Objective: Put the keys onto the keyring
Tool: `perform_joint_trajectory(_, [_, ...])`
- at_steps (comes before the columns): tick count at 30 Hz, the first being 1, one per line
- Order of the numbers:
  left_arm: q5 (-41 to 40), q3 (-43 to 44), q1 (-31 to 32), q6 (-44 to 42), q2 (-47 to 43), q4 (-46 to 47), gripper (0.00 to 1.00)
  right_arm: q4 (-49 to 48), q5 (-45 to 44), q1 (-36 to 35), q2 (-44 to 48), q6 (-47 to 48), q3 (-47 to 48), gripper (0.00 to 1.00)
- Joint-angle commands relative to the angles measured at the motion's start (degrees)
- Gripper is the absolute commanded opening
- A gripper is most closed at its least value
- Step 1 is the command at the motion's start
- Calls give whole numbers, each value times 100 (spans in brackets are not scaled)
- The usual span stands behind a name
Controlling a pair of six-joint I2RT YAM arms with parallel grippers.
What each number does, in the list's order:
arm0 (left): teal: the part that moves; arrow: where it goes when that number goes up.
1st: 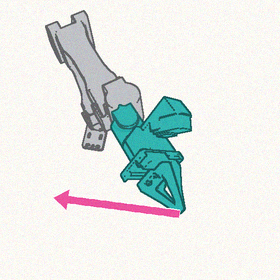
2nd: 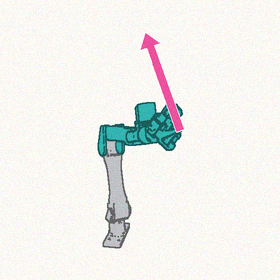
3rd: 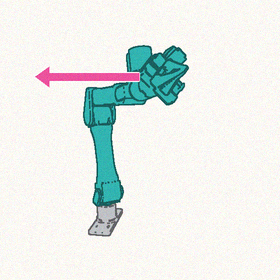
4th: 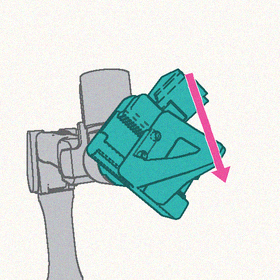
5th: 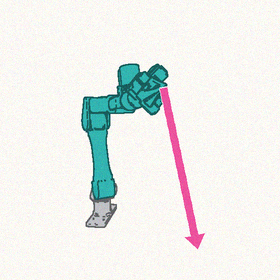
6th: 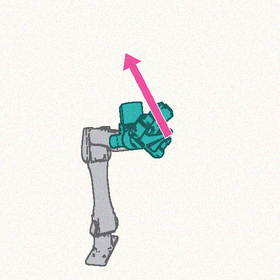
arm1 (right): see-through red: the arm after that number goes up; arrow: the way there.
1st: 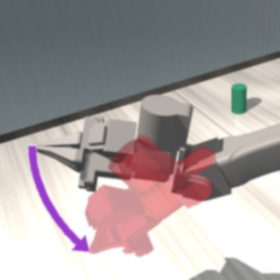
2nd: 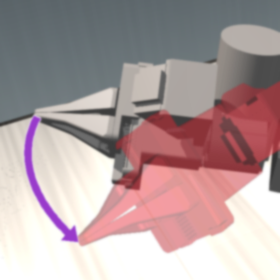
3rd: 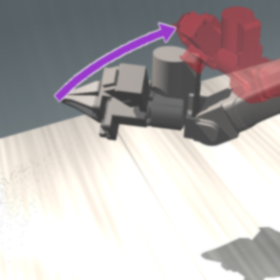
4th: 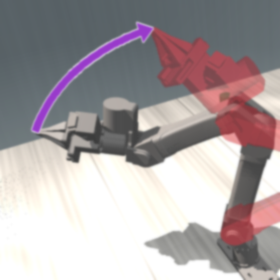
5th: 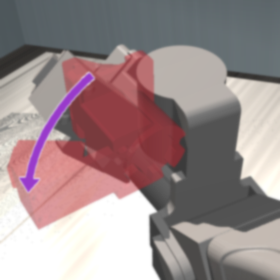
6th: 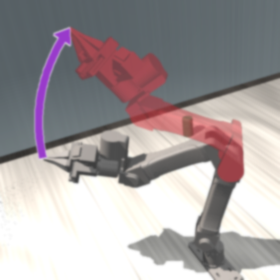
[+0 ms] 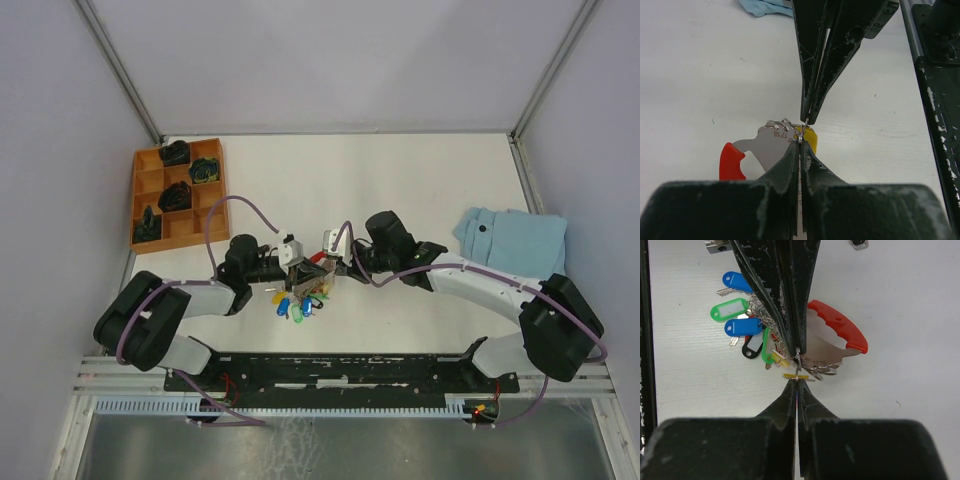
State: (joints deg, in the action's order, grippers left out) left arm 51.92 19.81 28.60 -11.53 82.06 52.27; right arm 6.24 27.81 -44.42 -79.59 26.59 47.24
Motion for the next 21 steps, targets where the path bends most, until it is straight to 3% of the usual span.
perform_joint_trajectory(1, [322, 198, -29, -265, 53, 142, 3, -283, -129, -22, 36, 80, 144, 1])
perform_joint_trajectory(21, [122, 124, -66, -268, -45, 205, 3, -146, -161, -31, 180, 73, 85, 1])
